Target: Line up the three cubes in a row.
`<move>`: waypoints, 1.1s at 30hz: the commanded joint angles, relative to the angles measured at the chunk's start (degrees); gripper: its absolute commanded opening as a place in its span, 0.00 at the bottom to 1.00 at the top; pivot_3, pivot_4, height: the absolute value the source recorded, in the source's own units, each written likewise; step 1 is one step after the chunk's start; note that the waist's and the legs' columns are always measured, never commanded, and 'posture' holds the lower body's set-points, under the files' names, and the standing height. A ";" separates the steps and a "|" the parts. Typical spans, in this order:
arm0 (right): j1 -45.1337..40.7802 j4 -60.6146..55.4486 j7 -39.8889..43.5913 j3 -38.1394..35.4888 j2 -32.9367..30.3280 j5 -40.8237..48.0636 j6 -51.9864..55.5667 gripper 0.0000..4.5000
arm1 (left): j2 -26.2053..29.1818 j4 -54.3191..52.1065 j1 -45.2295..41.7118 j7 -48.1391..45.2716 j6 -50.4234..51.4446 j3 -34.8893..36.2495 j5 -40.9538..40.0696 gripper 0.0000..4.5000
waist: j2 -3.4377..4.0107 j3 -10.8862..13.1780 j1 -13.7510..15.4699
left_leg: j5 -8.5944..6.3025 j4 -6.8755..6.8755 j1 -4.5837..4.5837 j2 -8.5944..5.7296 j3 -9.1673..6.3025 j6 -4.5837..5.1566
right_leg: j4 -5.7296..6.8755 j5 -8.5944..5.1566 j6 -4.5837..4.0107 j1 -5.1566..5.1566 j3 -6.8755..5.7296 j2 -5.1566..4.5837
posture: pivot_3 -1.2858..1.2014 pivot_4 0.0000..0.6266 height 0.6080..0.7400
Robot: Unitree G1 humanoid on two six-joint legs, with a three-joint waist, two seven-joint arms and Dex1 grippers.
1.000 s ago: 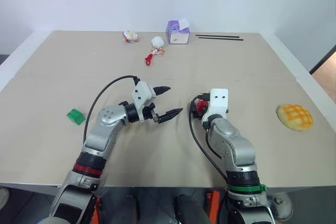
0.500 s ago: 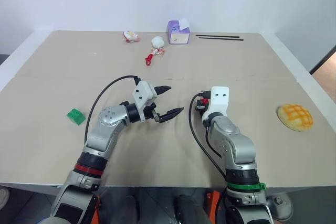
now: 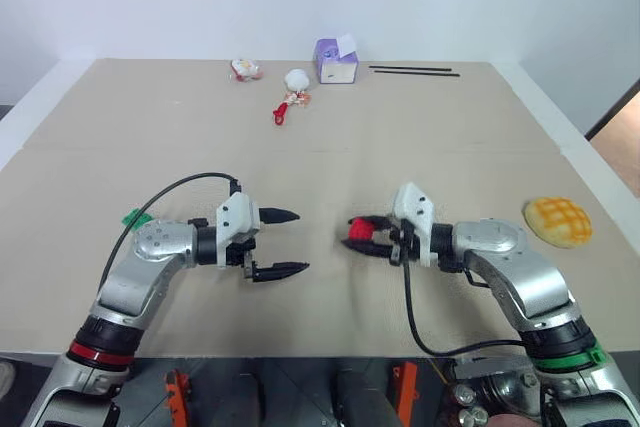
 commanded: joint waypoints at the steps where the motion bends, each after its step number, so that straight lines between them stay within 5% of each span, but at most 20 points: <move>1: -4.62 5.80 9.38 3.40 -0.99 -2.07 -7.25 0.29 | 1.65 -3.67 0.27 -1.71 0.53 0.78 -1.61 1.00 | -0.02 0.01 0.03 | 0.00 0.04 -0.01 0.00 0.02 0.00 | 0.00 0.01 0.01 0.00 0.00 -0.01 | 0.52 0.24 1.00; 17: -7.30 15.28 18.92 7.55 -0.12 -6.70 -11.53 0.29 | 2.85 -9.54 3.35 0.35 3.44 1.41 -2.55 1.00 | -0.04 0.02 0.32 | -0.04 0.03 0.00 0.02 -0.02 -0.07 | 0.01 -0.03 -0.02 0.01 -0.05 0.00 | 0.52 0.24 1.00; 19: -7.39 14.98 18.91 7.24 -0.06 -6.42 -10.83 0.53 | 2.89 -9.71 3.46 0.33 3.57 1.37 -2.60 1.00 | -0.05 0.02 0.33 | -0.04 0.04 0.00 0.02 -0.01 -0.07 | 0.02 -0.02 -0.02 0.01 -0.05 0.00 | 0.52 0.24 1.00; 25: -7.58 11.39 18.95 5.14 -0.07 -3.06 -6.69 0.98 | 2.62 -10.12 3.69 1.64 4.39 2.31 -2.86 1.00 | -0.04 0.02 0.32 | -0.04 0.04 -0.01 0.02 -0.01 -0.07 | 0.02 -0.02 -0.02 0.00 -0.04 0.00 | 0.52 0.24 1.00; 33: -10.65 1.27 13.63 -2.57 1.74 8.55 6.51 0.99 | 2.90 -10.36 6.69 12.90 9.37 14.23 -5.53 1.00 | -0.05 0.03 0.27 | -0.04 0.05 0.00 0.10 -0.03 -0.07 | 0.08 0.00 -0.03 -0.02 -0.06 0.05 | 0.52 0.24 1.00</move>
